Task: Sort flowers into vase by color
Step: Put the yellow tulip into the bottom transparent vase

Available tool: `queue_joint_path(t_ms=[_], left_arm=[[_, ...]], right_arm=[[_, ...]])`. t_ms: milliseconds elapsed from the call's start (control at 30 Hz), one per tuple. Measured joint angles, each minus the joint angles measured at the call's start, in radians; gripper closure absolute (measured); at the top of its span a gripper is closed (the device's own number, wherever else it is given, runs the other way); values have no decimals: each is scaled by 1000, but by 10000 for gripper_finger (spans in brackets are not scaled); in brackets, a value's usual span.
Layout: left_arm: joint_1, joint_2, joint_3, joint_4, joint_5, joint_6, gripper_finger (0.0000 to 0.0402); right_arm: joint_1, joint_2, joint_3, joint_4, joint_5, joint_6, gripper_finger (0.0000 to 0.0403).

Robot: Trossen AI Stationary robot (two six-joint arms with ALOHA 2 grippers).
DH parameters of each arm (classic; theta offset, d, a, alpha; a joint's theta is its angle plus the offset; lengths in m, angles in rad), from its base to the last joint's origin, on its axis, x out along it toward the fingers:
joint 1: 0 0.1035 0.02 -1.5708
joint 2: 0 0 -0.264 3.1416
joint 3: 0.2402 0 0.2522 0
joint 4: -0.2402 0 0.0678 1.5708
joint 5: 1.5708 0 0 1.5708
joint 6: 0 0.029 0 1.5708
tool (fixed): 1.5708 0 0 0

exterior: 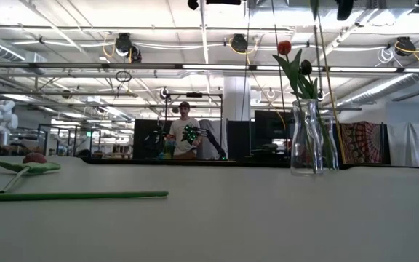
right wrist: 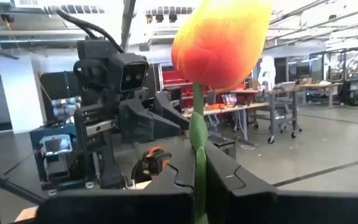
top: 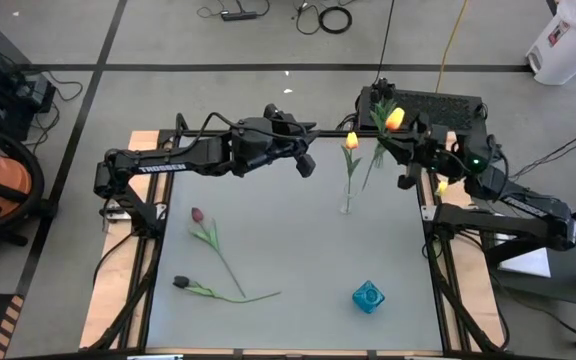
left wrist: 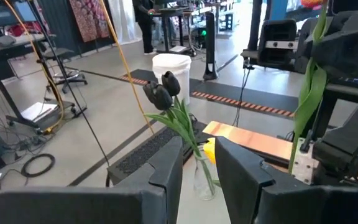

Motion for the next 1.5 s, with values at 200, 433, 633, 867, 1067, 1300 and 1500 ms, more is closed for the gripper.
queue_joint_path(t_ms=[200, 433, 633, 867, 1067, 1300, 1500], left_arm=[[0, 0, 0, -2, 0, 0, 300], [0, 0, 0, -8, 3, 0, 300], [0, 0, 0, -9, 2, 0, 300], [0, 0, 0, -9, 2, 1, 300], [0, 0, 0, -9, 2, 1, 300], [0, 0, 0, -9, 2, 1, 300], [0, 0, 0, -9, 2, 1, 300]], right_arm=[[0, 71, 0, 38, -52, 0, 402], [0, 111, 0, 102, -70, -6, 402], [0, 117, 0, 116, -74, -1, 402], [0, 141, 0, 104, -78, -6, 402], [0, 172, 0, 103, -106, -9, 402], [0, 194, 0, 103, -131, -31, 400], [0, 203, 0, 90, -131, -26, 370]])
